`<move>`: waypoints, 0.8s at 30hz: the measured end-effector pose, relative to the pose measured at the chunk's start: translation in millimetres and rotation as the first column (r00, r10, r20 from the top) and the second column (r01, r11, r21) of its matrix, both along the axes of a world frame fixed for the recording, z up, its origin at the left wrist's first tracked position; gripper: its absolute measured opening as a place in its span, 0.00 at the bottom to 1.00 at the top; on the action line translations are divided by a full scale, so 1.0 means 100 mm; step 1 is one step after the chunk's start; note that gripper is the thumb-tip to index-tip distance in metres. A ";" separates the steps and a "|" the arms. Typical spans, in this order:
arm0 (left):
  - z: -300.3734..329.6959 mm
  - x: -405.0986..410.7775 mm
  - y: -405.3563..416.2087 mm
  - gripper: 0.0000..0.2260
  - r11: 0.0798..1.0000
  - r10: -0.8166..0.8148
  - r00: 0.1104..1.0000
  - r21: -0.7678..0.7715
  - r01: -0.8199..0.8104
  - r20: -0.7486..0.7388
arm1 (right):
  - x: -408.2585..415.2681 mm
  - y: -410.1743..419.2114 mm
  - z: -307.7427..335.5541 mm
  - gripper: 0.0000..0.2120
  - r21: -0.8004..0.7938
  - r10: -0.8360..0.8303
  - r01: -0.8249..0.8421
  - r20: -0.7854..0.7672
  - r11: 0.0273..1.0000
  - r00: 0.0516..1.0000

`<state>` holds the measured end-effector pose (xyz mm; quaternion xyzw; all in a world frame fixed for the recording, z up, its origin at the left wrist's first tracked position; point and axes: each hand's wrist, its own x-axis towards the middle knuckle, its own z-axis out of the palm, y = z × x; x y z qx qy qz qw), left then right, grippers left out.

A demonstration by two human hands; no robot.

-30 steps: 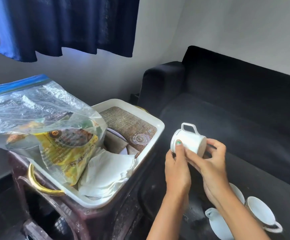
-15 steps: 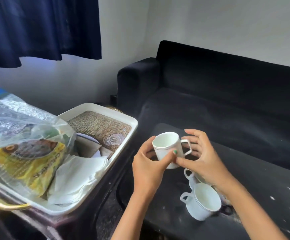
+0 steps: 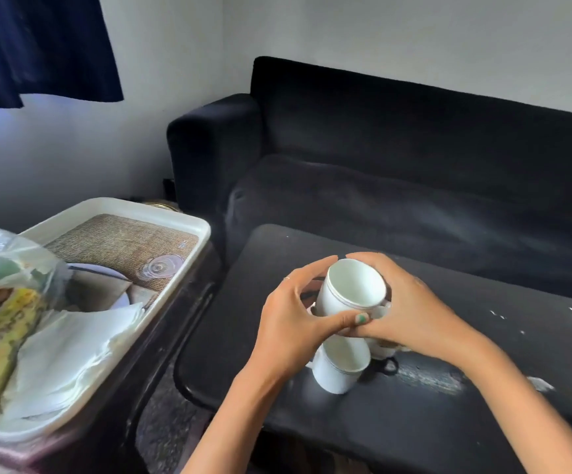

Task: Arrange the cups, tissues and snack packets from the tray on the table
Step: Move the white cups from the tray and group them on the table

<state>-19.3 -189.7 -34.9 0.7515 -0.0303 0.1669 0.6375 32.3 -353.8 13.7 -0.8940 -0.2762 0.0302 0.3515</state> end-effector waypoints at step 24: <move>-0.19 0.03 -0.74 0.27 0.609 -0.001 0.964 0.764 0.212 -0.266 | -0.18 -0.70 -0.57 0.31 -0.455 -0.129 0.065 -0.111 0.888 0.985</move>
